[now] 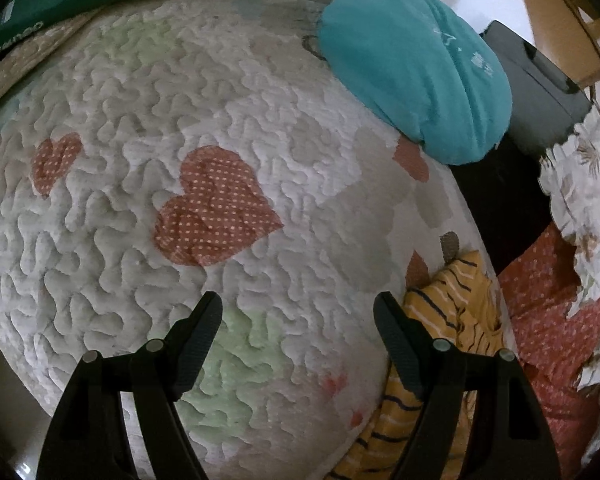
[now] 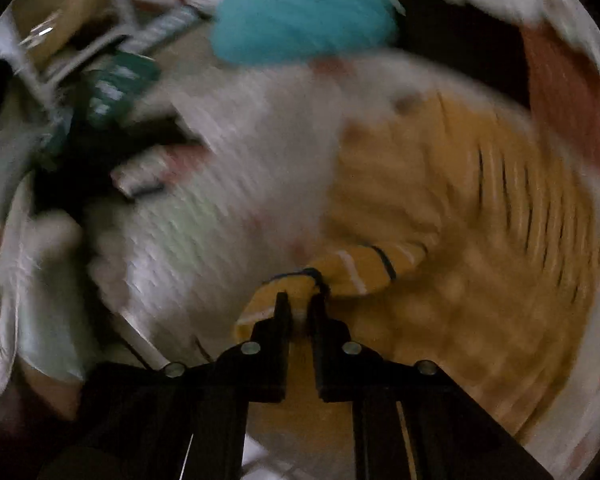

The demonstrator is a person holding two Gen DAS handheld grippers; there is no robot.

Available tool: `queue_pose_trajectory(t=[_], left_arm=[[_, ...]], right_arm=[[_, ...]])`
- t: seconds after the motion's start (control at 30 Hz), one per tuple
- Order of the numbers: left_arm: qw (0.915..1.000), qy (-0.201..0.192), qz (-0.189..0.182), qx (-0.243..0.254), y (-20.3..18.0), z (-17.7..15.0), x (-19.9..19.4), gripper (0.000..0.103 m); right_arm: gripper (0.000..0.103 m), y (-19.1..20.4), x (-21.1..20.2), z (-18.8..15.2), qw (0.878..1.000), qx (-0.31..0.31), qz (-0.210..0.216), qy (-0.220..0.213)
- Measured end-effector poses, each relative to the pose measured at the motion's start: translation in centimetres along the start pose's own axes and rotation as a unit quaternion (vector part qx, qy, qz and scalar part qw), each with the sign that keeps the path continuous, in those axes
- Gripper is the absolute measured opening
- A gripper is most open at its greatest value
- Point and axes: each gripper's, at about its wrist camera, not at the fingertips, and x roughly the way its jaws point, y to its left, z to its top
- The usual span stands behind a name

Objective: Fold small clothes

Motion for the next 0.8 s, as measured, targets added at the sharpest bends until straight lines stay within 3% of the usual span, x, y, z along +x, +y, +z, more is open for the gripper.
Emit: queue_pose_trajectory(t=[0.07, 0.23, 0.37, 0.47, 0.6, 0.7, 0.8], left_arm=[[1.0000, -0.001, 0.006, -0.003, 0.3, 0.2, 0.0, 0.077], [0.9998, 0.003, 0.010, -0.014, 0.8, 0.5, 0.3, 0.077], [0.9998, 0.012, 0.011, -0.009, 0.4, 0.7, 0.9, 0.077], [0.9997, 0.020, 0.016, 0.001, -0.3, 0.5, 1.7, 0.077], [0.9993, 0.024, 0.020, 0.019, -1.6, -0.1, 2.4, 0.077], [0.9989, 0.029, 0.023, 0.031, -2.8, -0.6, 3.1, 0.077], [0.9980, 0.035, 0.027, 0.047, -4.3, -1.2, 3.9, 0.077]], right_arm=[[0.010, 1.8, -2.9, 4.4, 0.998, -0.047, 0.005, -0.038], [0.010, 5.1, -8.5, 11.4, 0.989, -0.097, 0.026, -0.110], [0.010, 4.9, -11.1, 13.8, 0.982, -0.131, 0.016, -0.132], [0.010, 2.8, -11.8, 13.9, 0.980, -0.167, -0.002, -0.111], [0.010, -4.2, -9.5, 13.3, 0.983, -0.157, -0.082, -0.048], [0.010, -11.8, -6.4, 12.1, 0.982, -0.108, -0.152, 0.003], [0.010, -20.5, -3.2, 10.2, 0.973, -0.043, -0.221, 0.052]])
